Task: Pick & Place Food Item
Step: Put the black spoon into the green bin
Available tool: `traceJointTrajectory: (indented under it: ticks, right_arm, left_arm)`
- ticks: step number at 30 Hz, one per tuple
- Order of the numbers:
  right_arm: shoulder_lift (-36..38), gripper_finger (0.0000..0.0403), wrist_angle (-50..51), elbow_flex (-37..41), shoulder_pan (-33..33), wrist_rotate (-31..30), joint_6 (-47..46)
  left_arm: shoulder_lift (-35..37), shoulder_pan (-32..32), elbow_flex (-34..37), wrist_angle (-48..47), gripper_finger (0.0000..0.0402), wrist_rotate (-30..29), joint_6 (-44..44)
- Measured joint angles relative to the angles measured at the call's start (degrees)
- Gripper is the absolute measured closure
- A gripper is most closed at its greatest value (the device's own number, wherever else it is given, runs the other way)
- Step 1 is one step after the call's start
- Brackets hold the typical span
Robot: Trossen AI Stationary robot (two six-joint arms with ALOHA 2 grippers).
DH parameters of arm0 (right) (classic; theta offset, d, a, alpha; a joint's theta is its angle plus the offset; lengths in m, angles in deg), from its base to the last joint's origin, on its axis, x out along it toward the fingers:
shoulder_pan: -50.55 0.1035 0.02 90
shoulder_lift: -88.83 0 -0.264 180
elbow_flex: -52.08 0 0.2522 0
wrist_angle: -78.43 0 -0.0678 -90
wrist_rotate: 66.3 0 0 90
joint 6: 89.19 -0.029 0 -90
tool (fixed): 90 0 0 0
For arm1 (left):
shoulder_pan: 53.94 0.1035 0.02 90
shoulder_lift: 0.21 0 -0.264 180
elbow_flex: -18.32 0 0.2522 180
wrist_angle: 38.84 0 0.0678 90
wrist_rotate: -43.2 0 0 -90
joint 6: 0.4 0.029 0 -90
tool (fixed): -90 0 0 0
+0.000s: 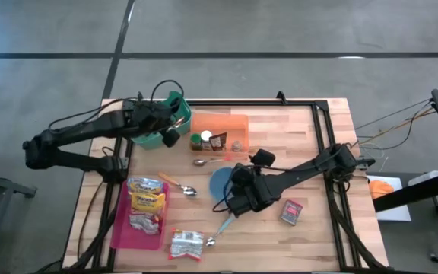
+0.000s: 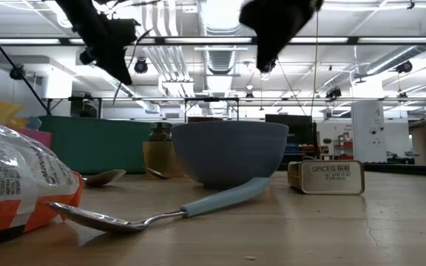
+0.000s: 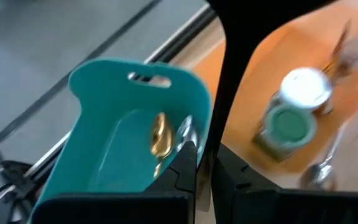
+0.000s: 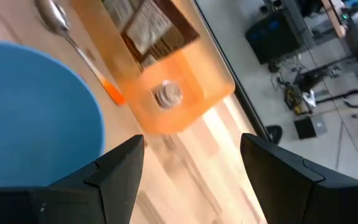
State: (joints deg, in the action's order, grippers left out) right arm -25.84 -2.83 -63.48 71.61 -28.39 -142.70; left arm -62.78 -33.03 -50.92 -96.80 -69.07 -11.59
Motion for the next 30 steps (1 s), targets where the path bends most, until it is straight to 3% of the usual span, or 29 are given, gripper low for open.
traceJointTrajectory:
  ticks: [3,7,11,16,21,25,30]
  right_arm:
    - [1.2,0.0138,-1.0,4.0,-1.0,-0.4,-2.2]
    - [5.8,0.0138,-11.2,9.7,-2.9,-0.3,1.2]
    - [13.3,0.0138,-30.5,19.3,-2.8,2.0,12.7]
    - [24.3,0.0138,-58.5,34.2,-2.9,12.2,26.7]
    - [32.7,0.0138,-78.3,45.6,-2.8,19.2,30.9]
    - [37.3,0.0138,-83.3,49.9,-2.9,19.4,28.2]
    - [39.5,0.0138,-84.3,52.6,-2.8,19.6,26.3]
  left_arm:
    - [-2.1,2.5,-0.6,-1.0,0.0389,0.5,2.1]
    - [-5.5,5.1,-3.3,-3.4,0.0389,0.5,3.0]
    - [-9.1,6.9,-6.4,-6.1,0.0389,0.7,5.7]
    - [-14.3,9.1,-11.1,-13.2,0.0389,0.9,8.5]
    - [-18.9,11.1,-12.5,-18.0,0.0389,0.9,10.3]
    - [-21.7,13.1,-12.5,-19.5,0.0389,1.2,13.0]
    - [-25.5,15.7,-12.5,-21.7,0.0389,5.7,17.7]
